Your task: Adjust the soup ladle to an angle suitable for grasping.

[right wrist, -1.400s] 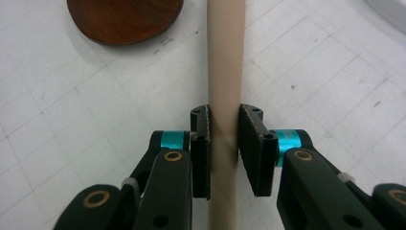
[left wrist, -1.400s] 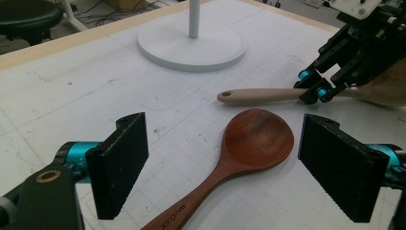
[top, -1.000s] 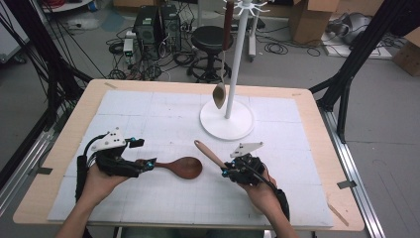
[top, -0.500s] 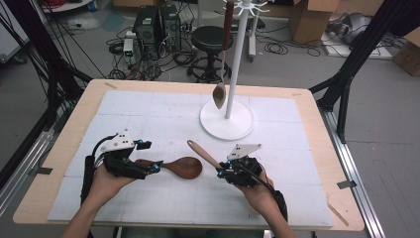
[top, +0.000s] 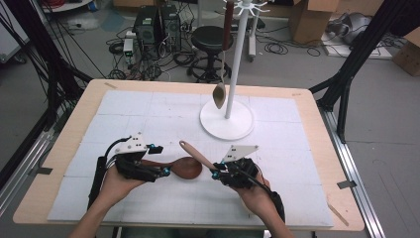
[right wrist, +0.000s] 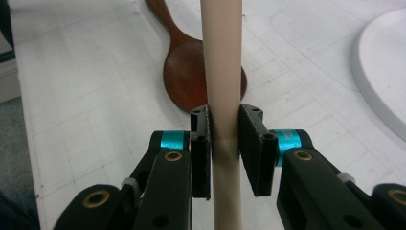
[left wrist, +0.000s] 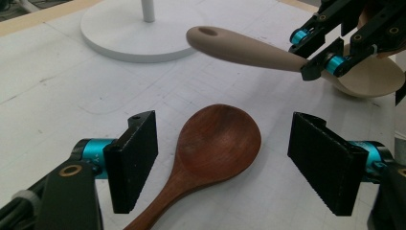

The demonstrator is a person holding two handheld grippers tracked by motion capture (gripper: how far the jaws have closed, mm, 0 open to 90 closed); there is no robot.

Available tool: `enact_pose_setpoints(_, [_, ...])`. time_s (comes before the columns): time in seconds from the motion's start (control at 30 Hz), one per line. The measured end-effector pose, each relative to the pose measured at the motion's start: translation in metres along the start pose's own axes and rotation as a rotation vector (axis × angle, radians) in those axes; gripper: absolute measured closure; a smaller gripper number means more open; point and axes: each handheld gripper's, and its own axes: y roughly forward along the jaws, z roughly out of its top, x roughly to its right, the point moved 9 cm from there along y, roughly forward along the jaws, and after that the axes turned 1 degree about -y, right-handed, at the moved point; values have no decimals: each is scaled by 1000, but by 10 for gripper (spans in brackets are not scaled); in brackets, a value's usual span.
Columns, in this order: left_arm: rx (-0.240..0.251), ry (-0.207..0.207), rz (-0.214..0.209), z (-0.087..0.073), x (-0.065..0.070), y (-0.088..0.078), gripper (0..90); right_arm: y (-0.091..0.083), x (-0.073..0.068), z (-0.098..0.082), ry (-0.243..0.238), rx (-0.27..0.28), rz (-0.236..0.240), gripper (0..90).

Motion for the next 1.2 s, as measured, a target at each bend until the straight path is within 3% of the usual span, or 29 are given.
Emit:
enact_pose_setpoints(0.6, [-18,-14,-65,1,11,9,328,13,-25,21,-42,38,48,754])
enact_pose_setpoints(0.87, [38,-51,-93,9,14,8,378,16,-29,26,-42,50,60,753])
enact_pose_setpoints(1.1, [64,-57,-90,17,17,9,437,14,-32,30,-30,69,61,748])
enact_pose_setpoints(1.2, [72,-57,-88,19,17,8,478,13,-31,30,-5,79,102,693])
